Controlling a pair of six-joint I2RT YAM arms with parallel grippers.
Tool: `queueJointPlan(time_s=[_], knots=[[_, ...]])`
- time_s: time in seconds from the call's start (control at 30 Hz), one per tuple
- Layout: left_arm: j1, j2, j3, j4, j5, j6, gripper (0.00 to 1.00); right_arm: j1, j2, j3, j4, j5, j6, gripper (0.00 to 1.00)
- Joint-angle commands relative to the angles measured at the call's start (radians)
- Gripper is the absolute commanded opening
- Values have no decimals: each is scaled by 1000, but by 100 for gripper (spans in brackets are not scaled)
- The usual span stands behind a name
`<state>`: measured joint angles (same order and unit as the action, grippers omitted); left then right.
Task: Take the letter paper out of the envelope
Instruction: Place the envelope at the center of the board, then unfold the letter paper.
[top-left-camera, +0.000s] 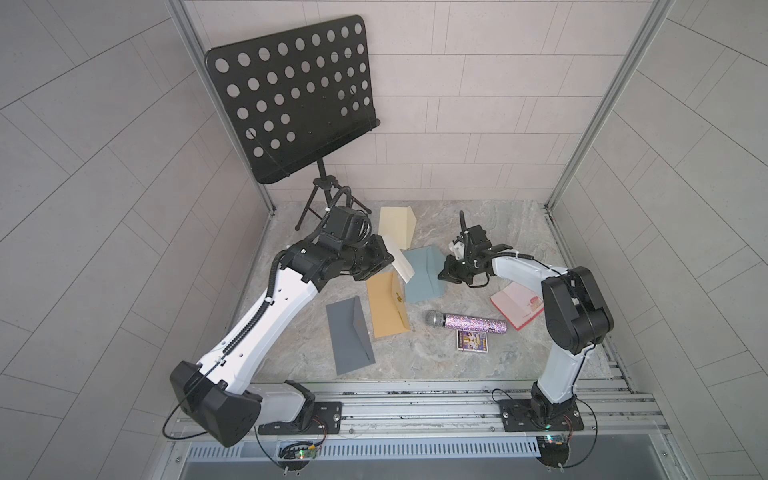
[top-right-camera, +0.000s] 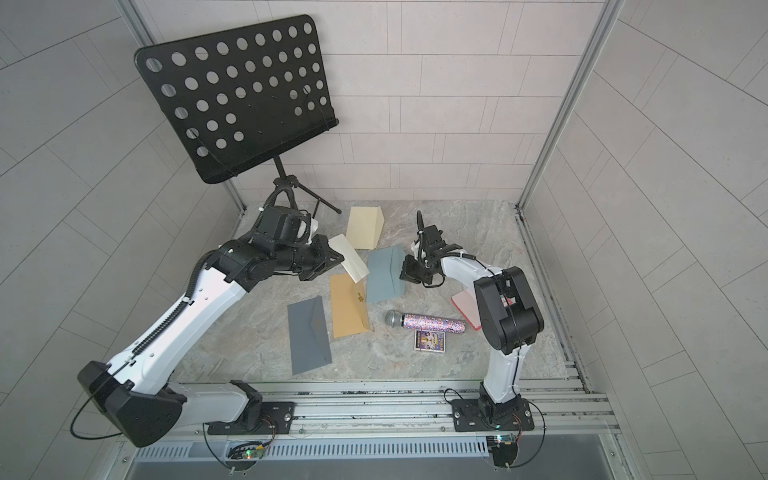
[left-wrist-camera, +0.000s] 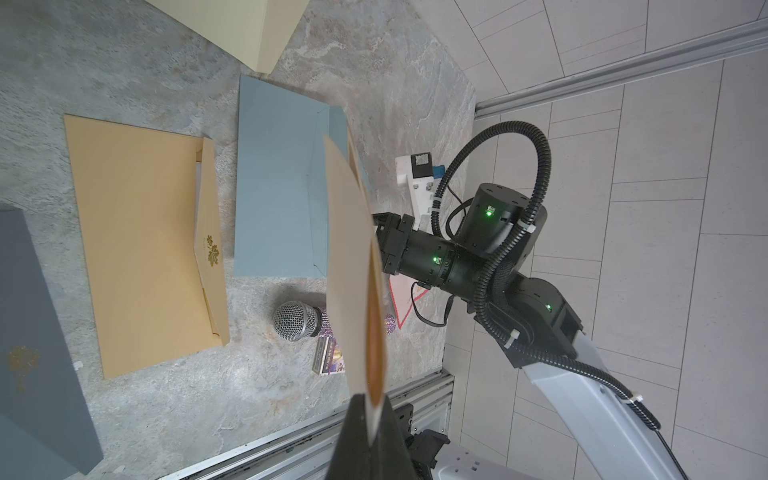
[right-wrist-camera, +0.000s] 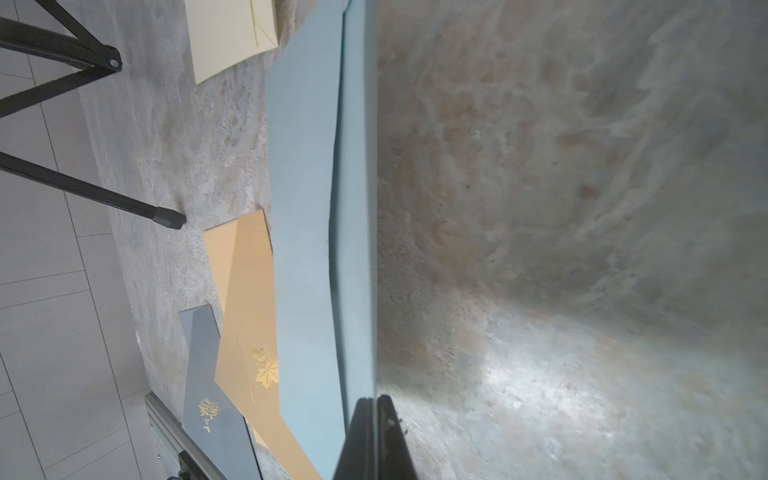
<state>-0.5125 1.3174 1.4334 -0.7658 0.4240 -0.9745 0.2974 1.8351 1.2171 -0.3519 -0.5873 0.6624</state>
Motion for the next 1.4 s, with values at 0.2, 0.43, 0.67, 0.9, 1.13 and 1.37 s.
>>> queueJointPlan(time_s=[0.2, 0.43, 0.67, 0.9, 1.13, 1.37], knots=[[8, -8, 8, -24, -7, 28, 0, -23, 11, -12, -9, -13, -43, 38], [9, 12, 25, -23, -4, 30, 0, -25, -44, 18, -75, 89, -44, 46], [32, 36, 61, 0, 22, 7, 0, -19, -252, 74, -83, 127, 98, 46], [92, 82, 110, 111, 109, -94, 0, 29, -465, 55, 36, 81, 422, 48], [108, 138, 127, 274, 219, -229, 0, 41, -517, -23, 254, 24, 752, 54], [106, 163, 135, 335, 263, -278, 0, 81, -468, -25, 371, -7, 874, 55]])
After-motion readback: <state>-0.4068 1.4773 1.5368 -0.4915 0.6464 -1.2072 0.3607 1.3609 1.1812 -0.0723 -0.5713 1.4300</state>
